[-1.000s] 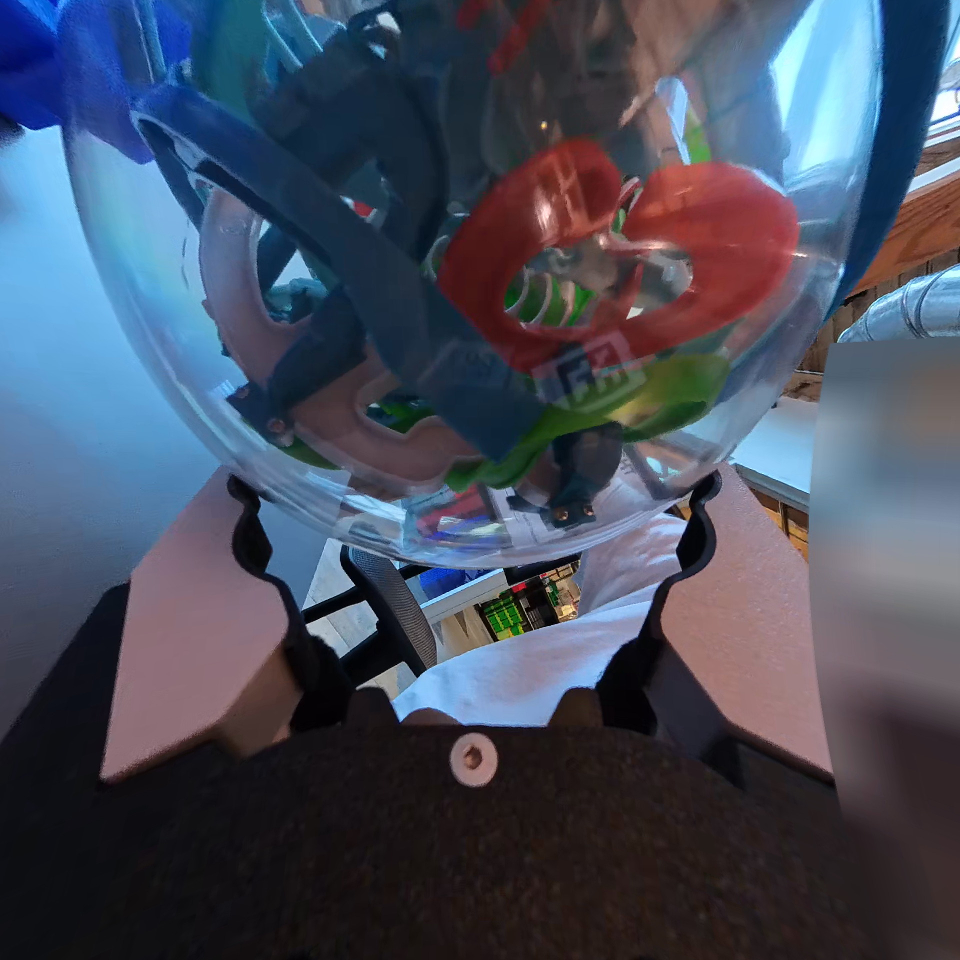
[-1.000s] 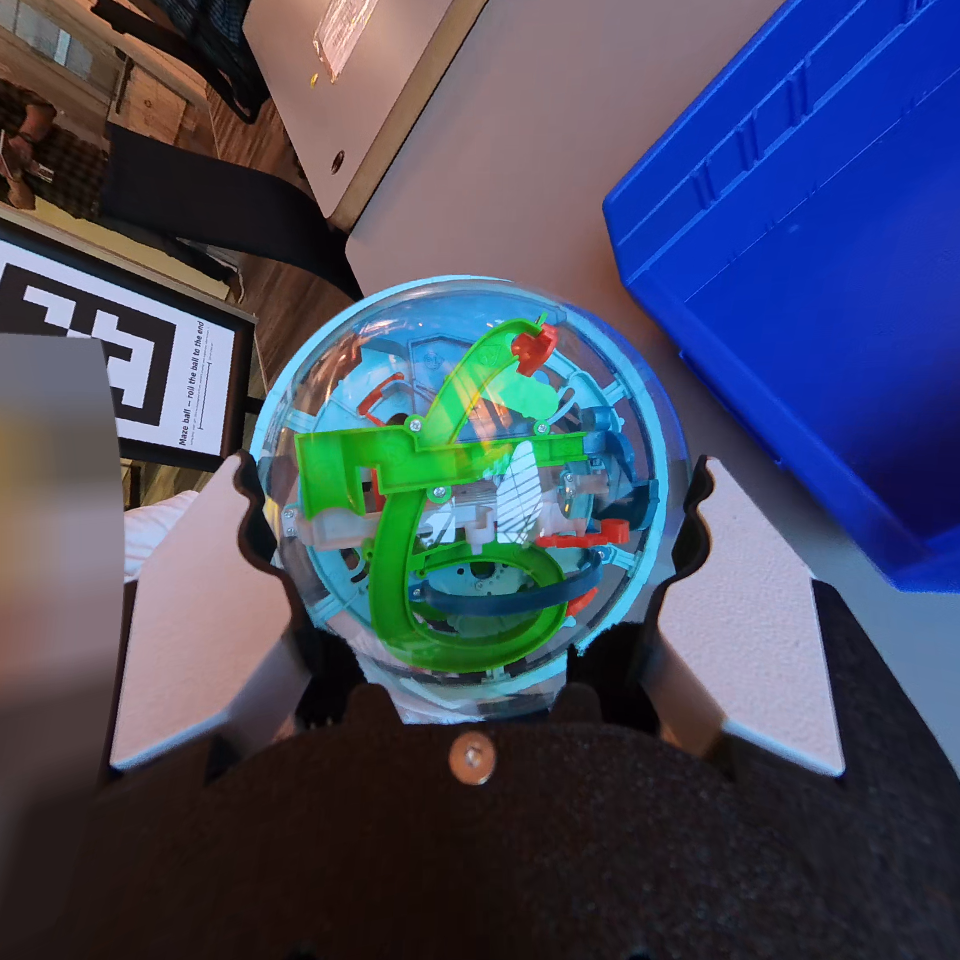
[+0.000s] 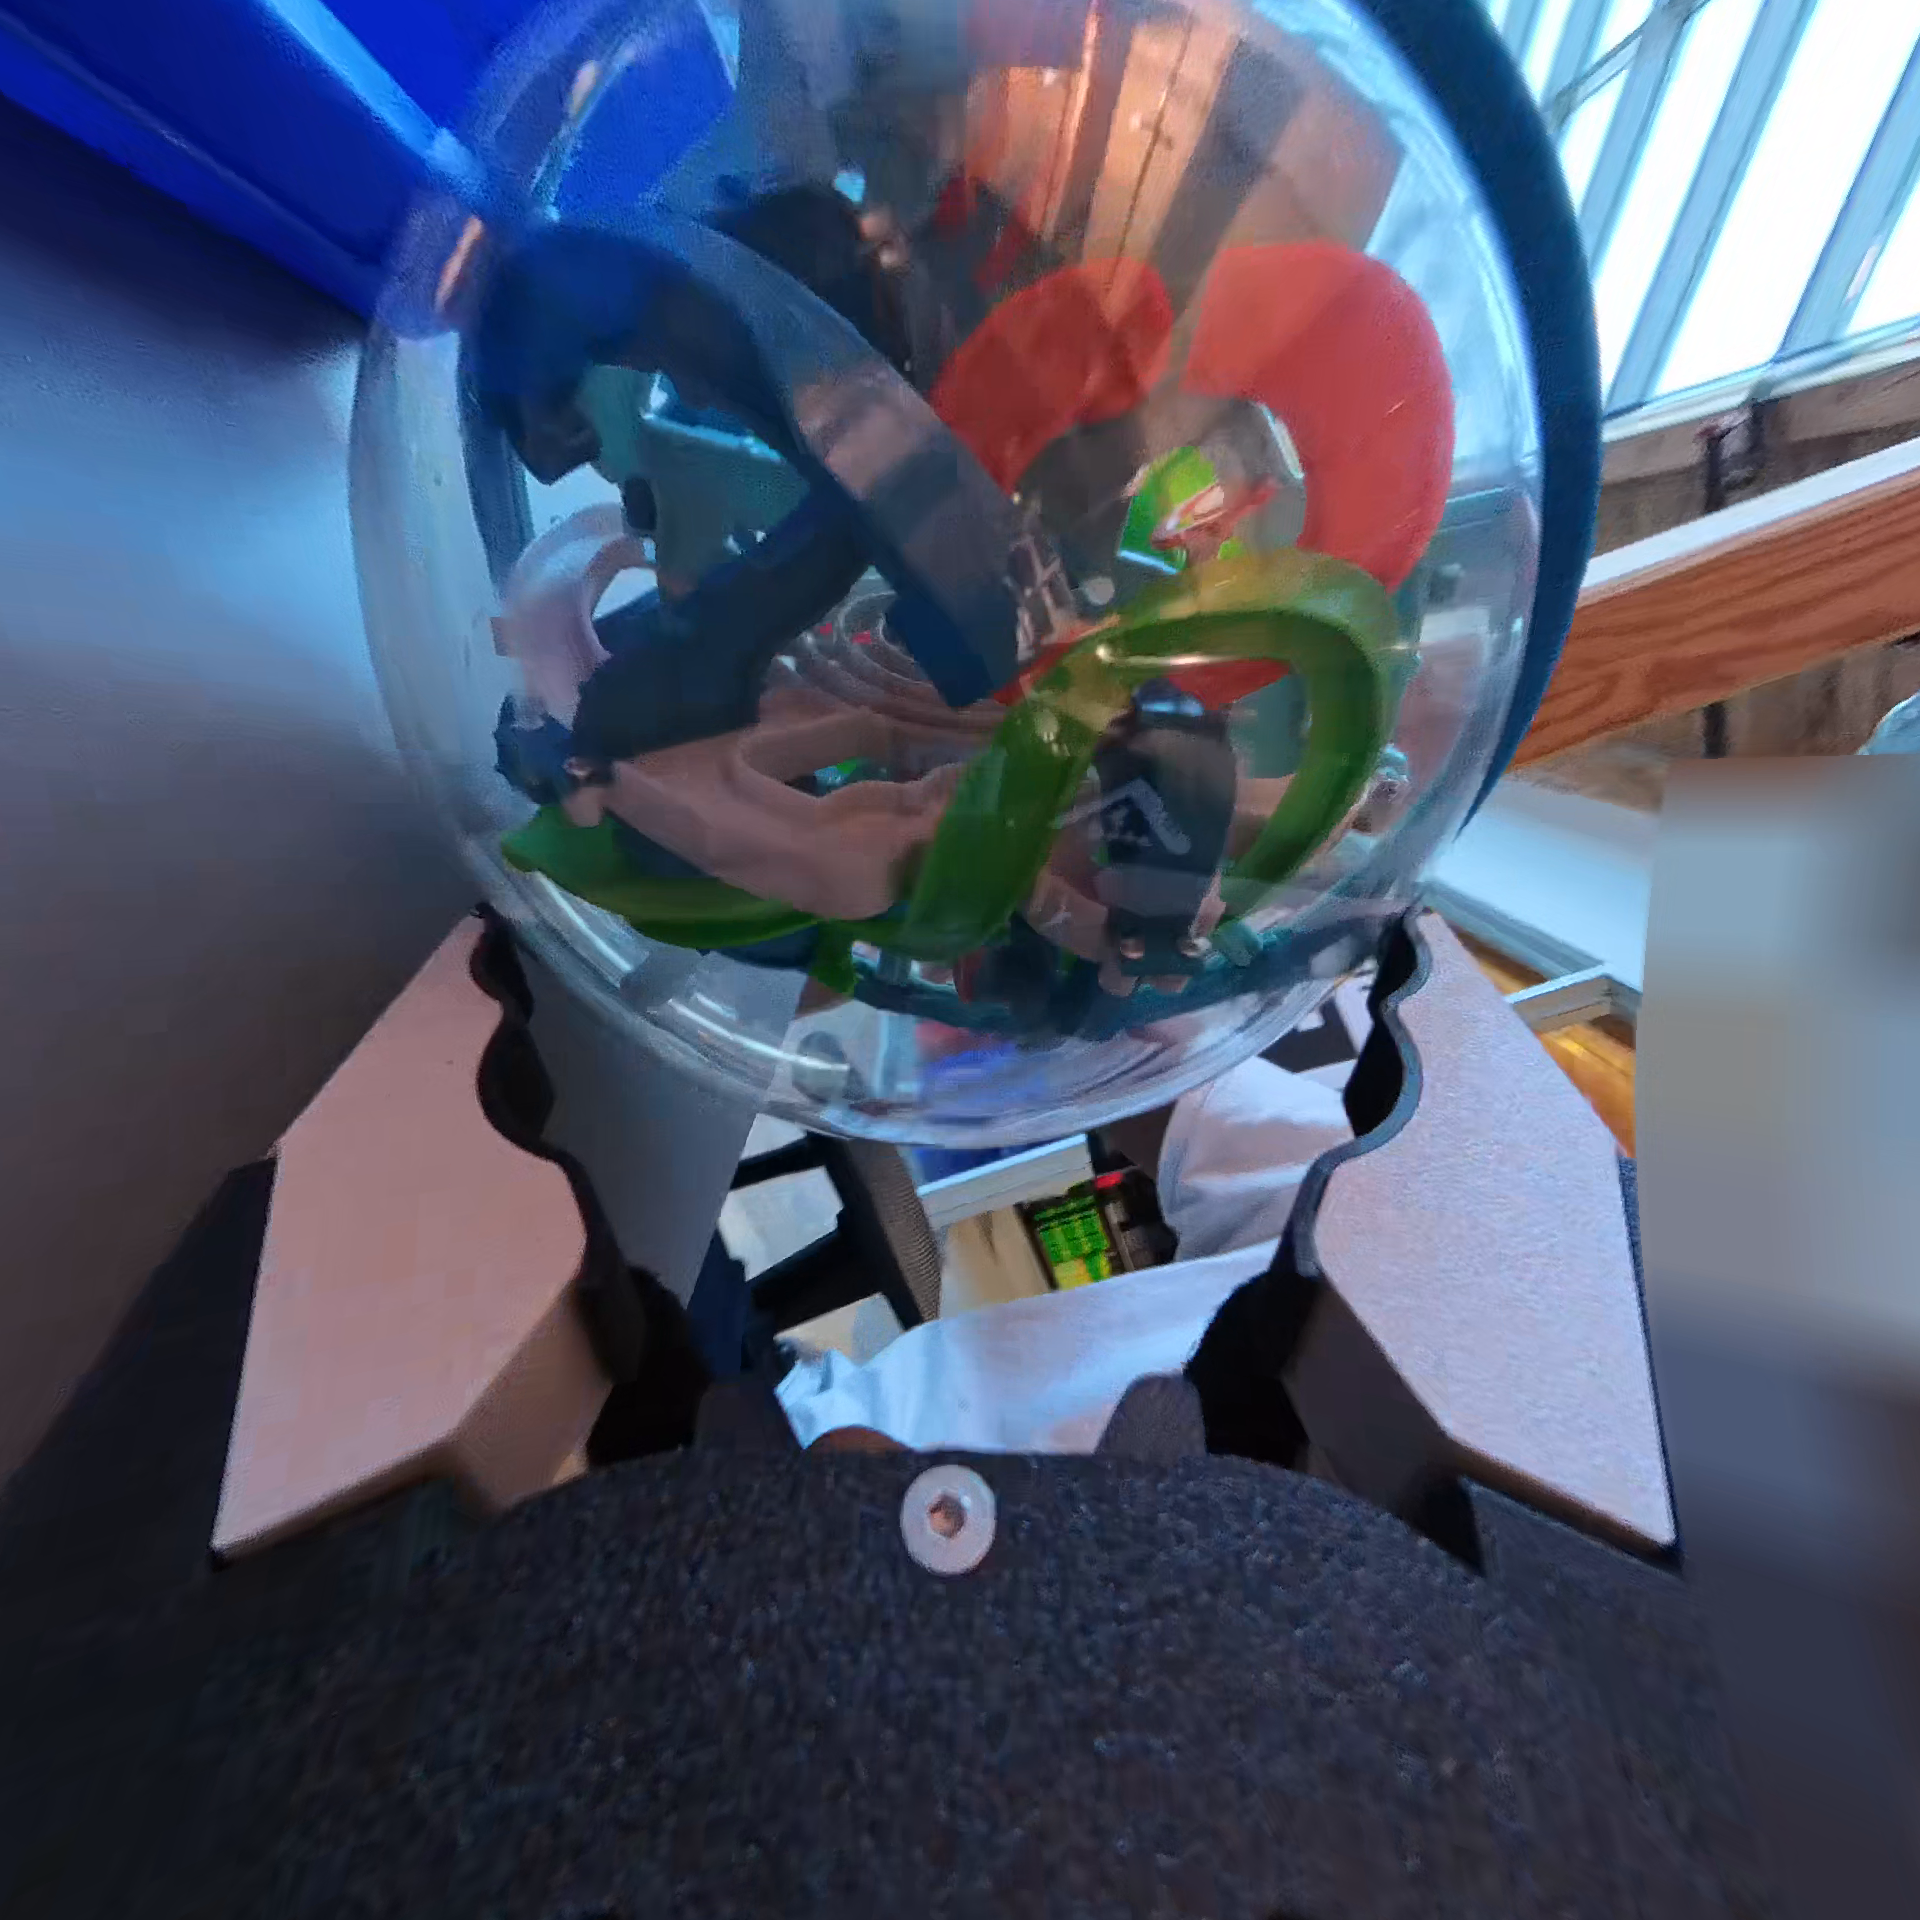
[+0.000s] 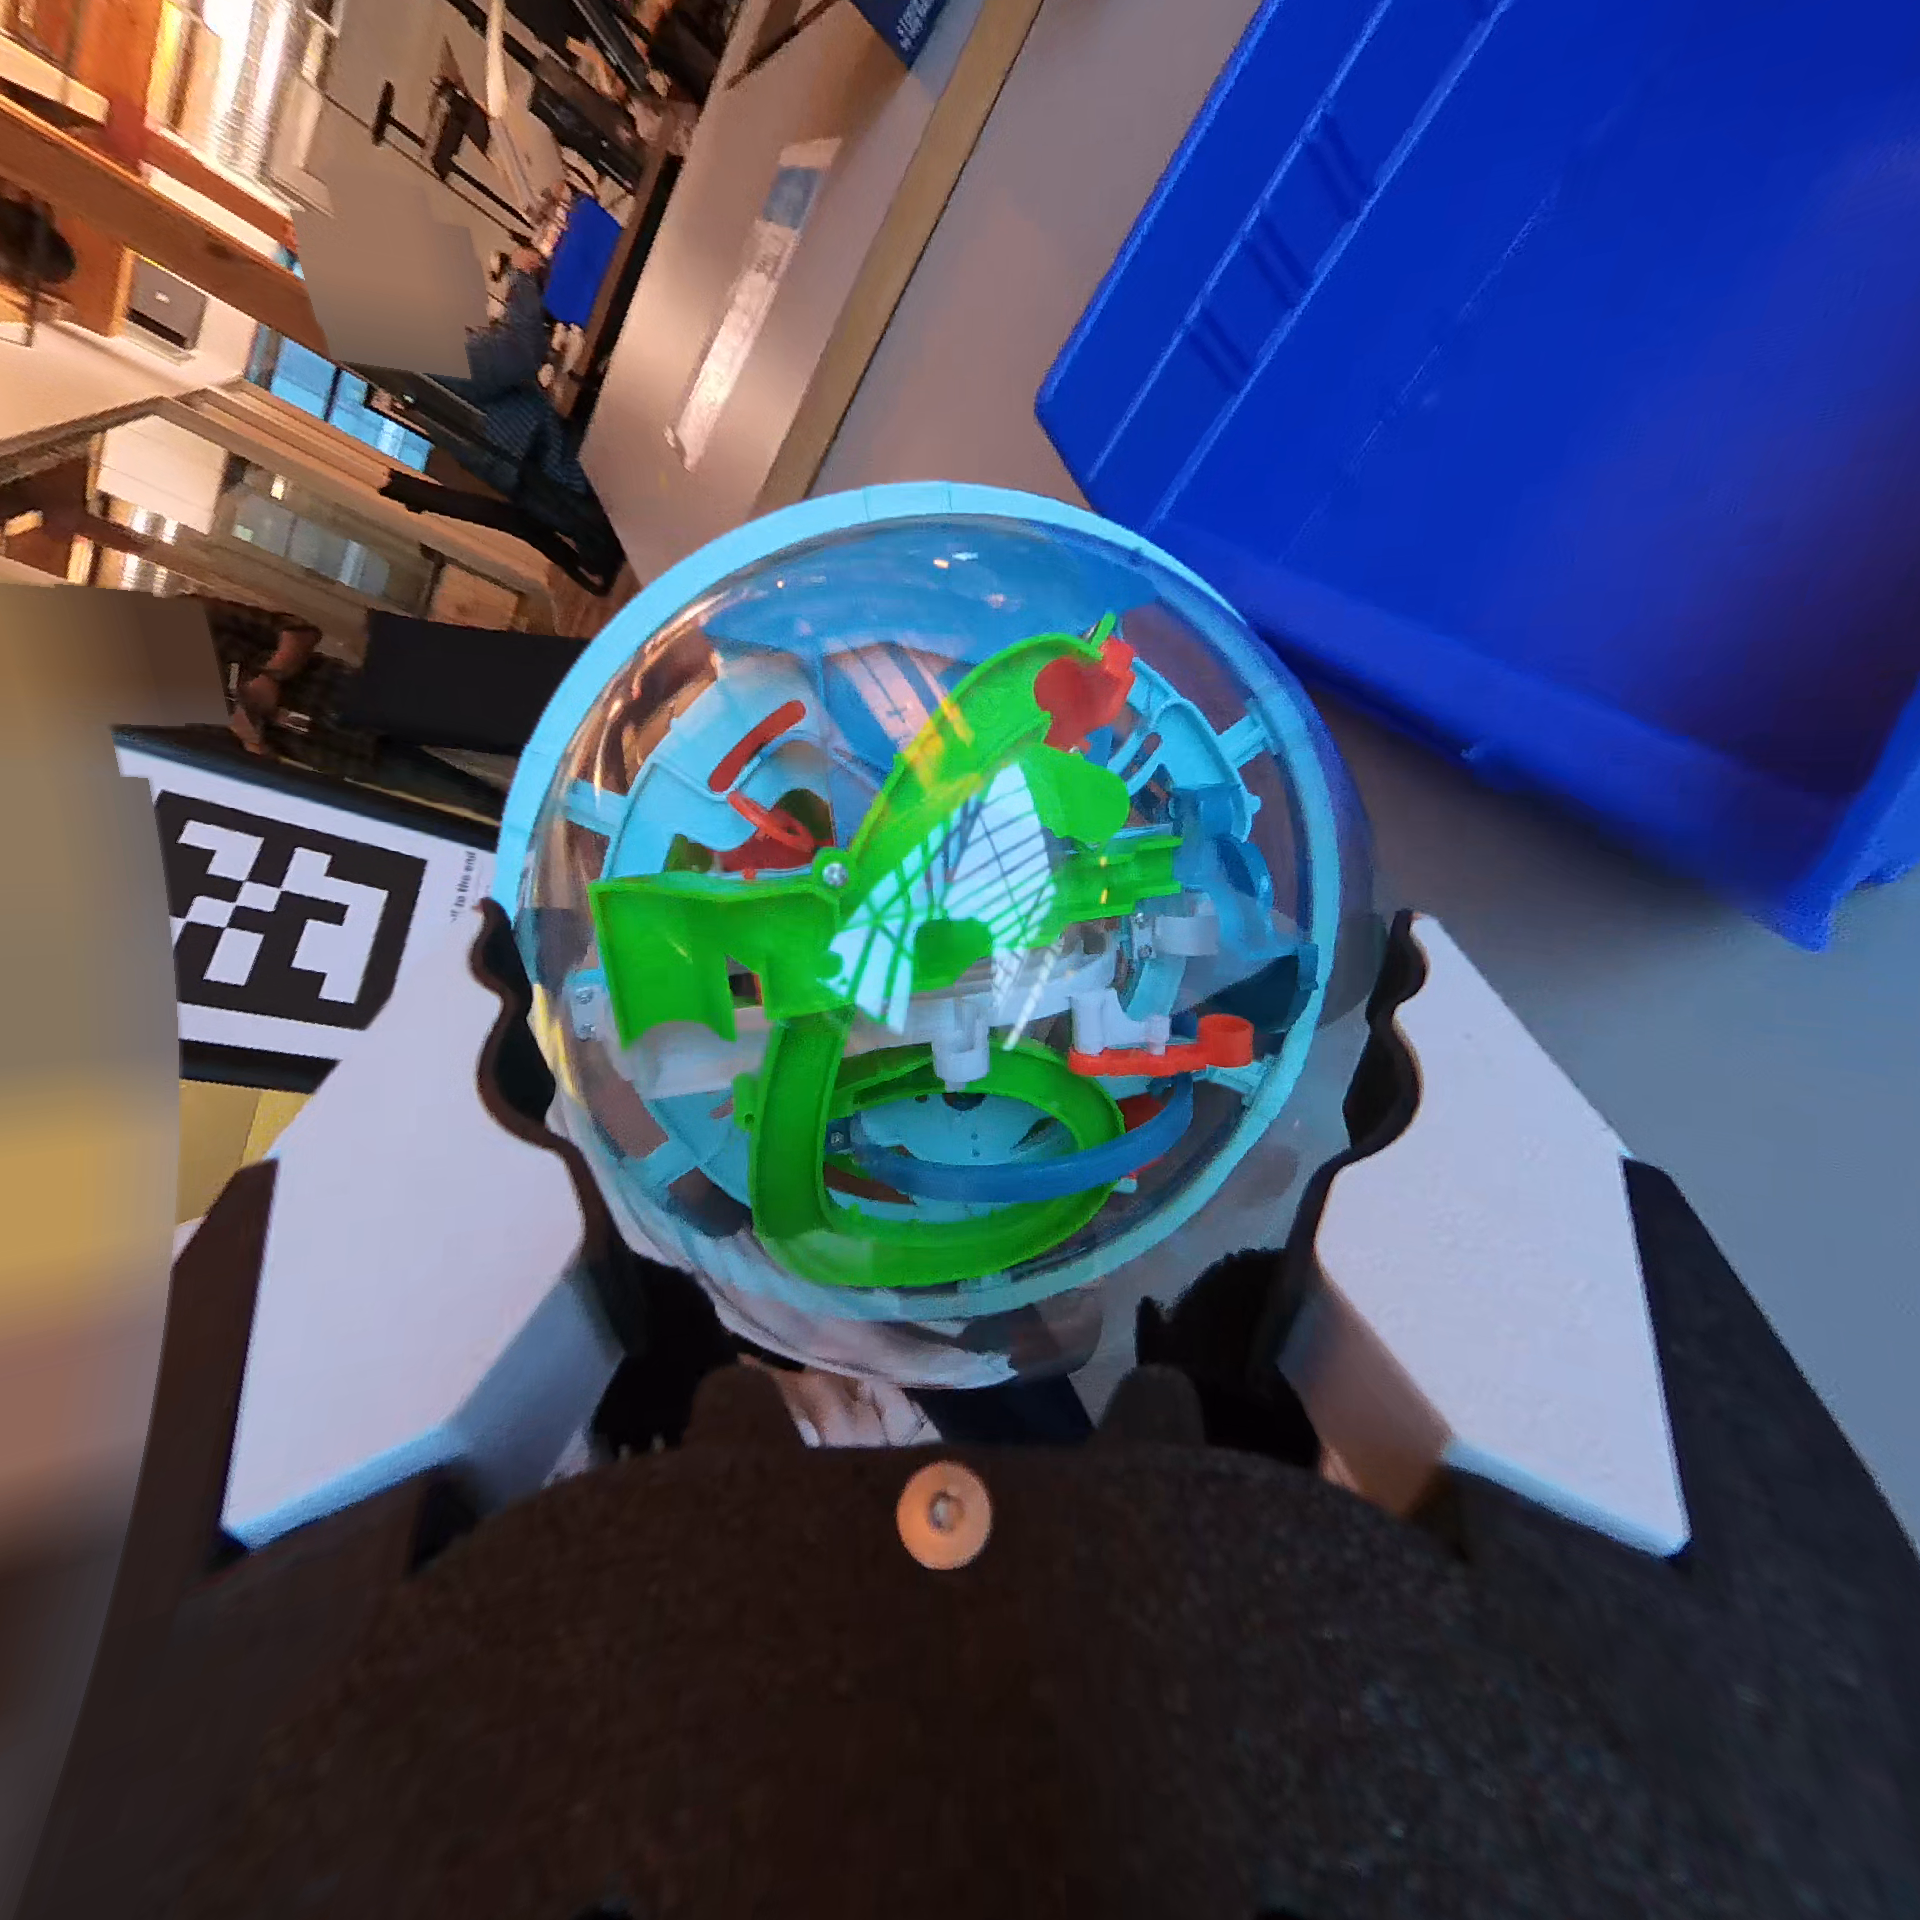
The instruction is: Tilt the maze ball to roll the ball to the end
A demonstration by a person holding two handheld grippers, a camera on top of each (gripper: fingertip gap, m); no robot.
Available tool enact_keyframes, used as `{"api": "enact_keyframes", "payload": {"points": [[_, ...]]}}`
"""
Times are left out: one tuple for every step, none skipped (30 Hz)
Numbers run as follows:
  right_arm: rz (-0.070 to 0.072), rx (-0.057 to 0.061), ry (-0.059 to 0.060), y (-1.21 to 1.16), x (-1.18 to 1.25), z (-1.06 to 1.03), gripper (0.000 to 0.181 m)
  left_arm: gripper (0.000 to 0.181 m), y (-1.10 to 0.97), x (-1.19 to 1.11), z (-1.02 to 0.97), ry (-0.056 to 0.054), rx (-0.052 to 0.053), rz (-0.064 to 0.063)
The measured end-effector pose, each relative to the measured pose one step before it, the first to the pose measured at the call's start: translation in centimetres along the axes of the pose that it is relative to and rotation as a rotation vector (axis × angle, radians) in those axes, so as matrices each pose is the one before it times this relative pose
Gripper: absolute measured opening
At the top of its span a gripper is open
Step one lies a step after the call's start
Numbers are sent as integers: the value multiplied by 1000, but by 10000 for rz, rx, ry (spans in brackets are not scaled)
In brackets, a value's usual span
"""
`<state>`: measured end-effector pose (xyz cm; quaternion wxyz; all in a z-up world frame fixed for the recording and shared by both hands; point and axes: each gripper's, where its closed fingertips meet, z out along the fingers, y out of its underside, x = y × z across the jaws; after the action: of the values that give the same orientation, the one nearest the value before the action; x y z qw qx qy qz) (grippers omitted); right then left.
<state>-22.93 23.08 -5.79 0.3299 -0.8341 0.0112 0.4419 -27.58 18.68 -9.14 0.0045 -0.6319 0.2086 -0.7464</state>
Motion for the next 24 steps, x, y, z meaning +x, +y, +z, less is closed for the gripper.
{"api": "enact_keyframes", "payload": {"points": [[113,-318,140,-236,170,187,154,153,-270,-76,55,161,210,-210],[104,-445,125,-74,132,131,153,153,-255,-59,9,125,196,-160],[114,-403,110,-65,78,104,153,153,-199,-32,-1,105,149,-138],[123,-296,109,-61,41,88,153,154,-105,15,-19,103,72,-160],[131,-262,101,-20,10,63,153,153,-52,47,-21,93,19,-167],[138,-259,75,18,7,66,153,154,-65,39,-47,60,24,-138],[172,-253,51,56,16,70,153,154,-66,35,-71,33,16,-152],[223,-235,40,62,41,83,153,154,-69,41,-95,22,15,-191],[182,-177,34,21,23,118,153,154,-91,23,-113,17,44,-172],[194,-127,39,-7,44,121,152,154,-92,-2,-116,18,37,-179],[213,-114,33,2,74,142,154,154,-61,-23,-104,16,9,-207],[203,-113,18,31,106,146,154,153,-33,-48,-107,2,1,-208],[232,-135,8,79,127,159,154,153,-31,-66,-112,-8,14,-195],[188,-140,6,103,130,141,154,153,-41,-97,-110,-17,27,-164],[221,-122,-8,120,143,145,154,153,-2,-93,-99,-22,-1,-189],[240,-119,-19,135,163,139,154,153,-33,-107,-106,-36,14,-177],[193,-112,-18,140,137,114,154,153,-90,-108,-118,-52,54,-124],[253,-119,-23,188,148,102,154,153,-61,-86,-98,-54,24,-157],[249,-130,-24,203,123,95,154,153,-52,-66,-98,-51,8,-154],[161,-127,-13,182,81,58,154,153,-28,-43,-71,-42,9,-105],[177,-70,-22,105,6,18,154,153,51,40,-48,-30,-34,-154],[172,-22,-20,41,-13,18,154,153,125,79,-13,-32,-60,-199],[139,-22,-32,44,30,17,154,154,99,56,8,-36,-34,-178],[102,-17,-41,12,48,17,154,154,38,8,11,-44,9,-92]]}}
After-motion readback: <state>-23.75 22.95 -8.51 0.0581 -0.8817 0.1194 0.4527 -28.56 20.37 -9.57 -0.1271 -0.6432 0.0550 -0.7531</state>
